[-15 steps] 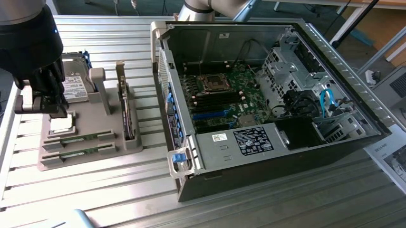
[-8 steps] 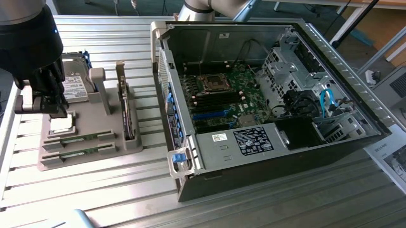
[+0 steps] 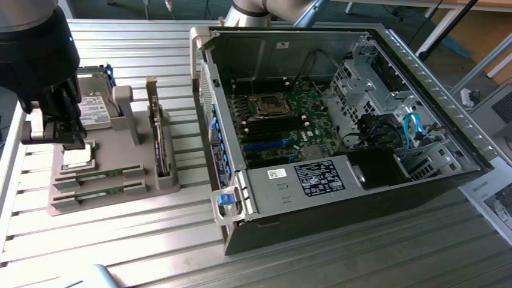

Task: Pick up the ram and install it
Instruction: 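Pick up the ram and move it above insertion slot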

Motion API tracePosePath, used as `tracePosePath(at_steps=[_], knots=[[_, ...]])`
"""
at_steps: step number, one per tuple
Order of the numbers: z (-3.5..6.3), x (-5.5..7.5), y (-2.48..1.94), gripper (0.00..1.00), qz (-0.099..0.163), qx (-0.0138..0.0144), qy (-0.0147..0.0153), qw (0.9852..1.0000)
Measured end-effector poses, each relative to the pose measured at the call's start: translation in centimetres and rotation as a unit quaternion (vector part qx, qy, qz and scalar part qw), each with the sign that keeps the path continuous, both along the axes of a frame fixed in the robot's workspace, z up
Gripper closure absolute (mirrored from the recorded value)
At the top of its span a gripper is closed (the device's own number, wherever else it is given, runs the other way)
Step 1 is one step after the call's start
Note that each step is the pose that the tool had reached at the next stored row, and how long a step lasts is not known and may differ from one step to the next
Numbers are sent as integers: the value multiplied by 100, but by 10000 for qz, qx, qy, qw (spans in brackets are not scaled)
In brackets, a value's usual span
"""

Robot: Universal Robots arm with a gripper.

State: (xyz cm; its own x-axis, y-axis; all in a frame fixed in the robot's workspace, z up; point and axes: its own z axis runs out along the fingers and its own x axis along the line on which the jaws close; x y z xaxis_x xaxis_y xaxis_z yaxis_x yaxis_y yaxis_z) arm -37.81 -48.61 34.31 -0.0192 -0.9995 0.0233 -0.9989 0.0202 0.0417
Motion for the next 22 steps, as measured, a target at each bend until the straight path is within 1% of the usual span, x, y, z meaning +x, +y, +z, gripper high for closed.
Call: tracePosePath(at_steps=[8,13,20,22], knots=[[-4,0,0,76,0,0,0,10000],[-36,0,-7,76,3,0,0,10000],[-153,0,-43,76,9,0,0,10000],[-252,0,-63,76,18,0,0,10000]])
